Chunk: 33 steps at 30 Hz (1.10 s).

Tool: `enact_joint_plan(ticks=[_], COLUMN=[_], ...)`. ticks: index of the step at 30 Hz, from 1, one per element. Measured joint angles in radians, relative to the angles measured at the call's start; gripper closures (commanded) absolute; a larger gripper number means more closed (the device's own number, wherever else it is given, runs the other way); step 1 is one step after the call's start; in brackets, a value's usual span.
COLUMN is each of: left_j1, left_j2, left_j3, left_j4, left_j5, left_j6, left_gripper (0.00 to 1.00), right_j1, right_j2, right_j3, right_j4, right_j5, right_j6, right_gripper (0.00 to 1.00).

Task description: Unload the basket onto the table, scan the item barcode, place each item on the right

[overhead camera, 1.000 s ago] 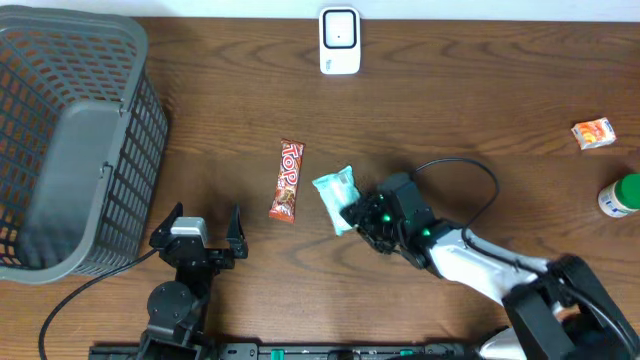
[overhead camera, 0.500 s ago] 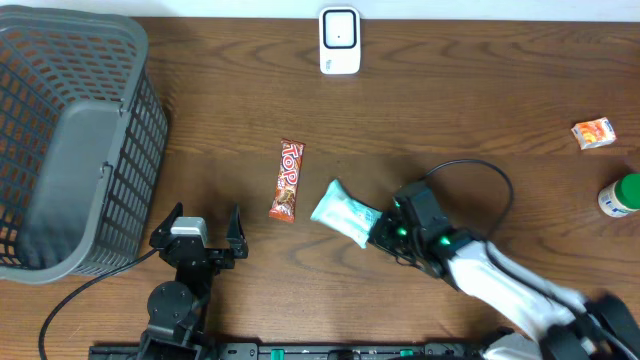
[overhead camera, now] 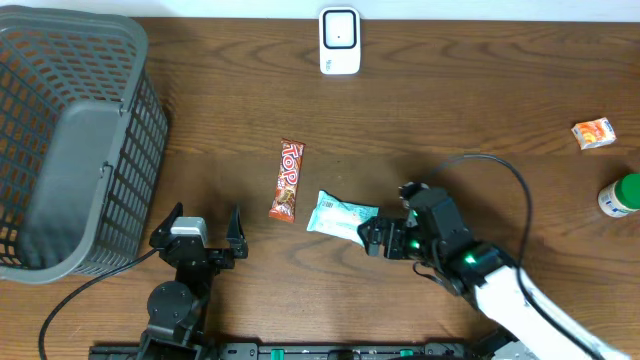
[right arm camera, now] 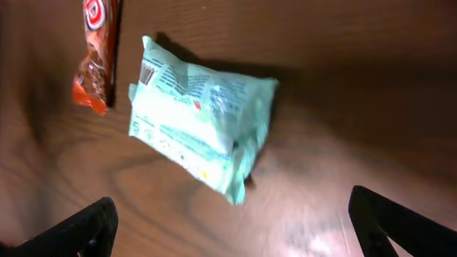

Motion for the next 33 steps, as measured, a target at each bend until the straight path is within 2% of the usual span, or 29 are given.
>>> enact_joint_plan(ticks=[3, 7, 11, 16, 18, 19, 23, 24, 25, 26, 33], left_j1=[0.0, 0.0, 0.0, 0.0, 0.0, 0.0, 0.0, 0.0, 0.0, 0.0, 0.0], left_j2=[0.0, 0.0, 0.0, 0.0, 0.0, 0.0, 0.0, 0.0, 0.0, 0.0, 0.0], left_j3=[0.0, 0.0, 0.0, 0.0, 0.0, 0.0, 0.0, 0.0, 0.0, 0.0, 0.0], left_j4=[0.0, 0.0, 0.0, 0.0, 0.0, 0.0, 0.0, 0.0, 0.0, 0.0, 0.0], left_j5=[0.0, 0.0, 0.0, 0.0, 0.0, 0.0, 0.0, 0.0, 0.0, 0.0, 0.0], left_j6=[0.0, 0.0, 0.0, 0.0, 0.0, 0.0, 0.0, 0.0, 0.0, 0.0, 0.0], left_gripper=[0.02, 0.02, 0.02, 0.02, 0.02, 0.02, 0.02, 0.02, 0.02, 0.02, 0.02], right_j1=[-0.024, -0.094, -0.11, -0.116, -0.116, -0.116, -0.107, -0.101, -0.096, -0.093, -0.101], right_j2=[0.143, 0.328, 0.44, 0.487, 0.499, 0.503, 0.528, 0.544, 0.56, 0.575, 0.637], right_j3=[0.002, 0.092, 0.188, 0.23, 0.241, 0.248, 0.248, 0.247, 0.246, 0.244, 0.241], right_j4=[0.12, 0.142, 0.146, 0.126, 0.102, 0.076, 0.027, 0.023, 0.032, 0.042, 0.145], right_j5=[-0.071, -0.152, -0.189, -0.265, -0.301, -0.325, -0.403, -0.419, -0.434, -0.449, -0.542], right_j6=[-0.093, -0.21, -0.327, -0.444, -0.486, -0.505, -0.564, -0.566, -0.57, -0.566, -0.5], right_gripper=[0.01, 0.01, 0.01, 0.01, 0.09, 0.16, 0.67, 0.75, 0.89, 0.99, 0.99])
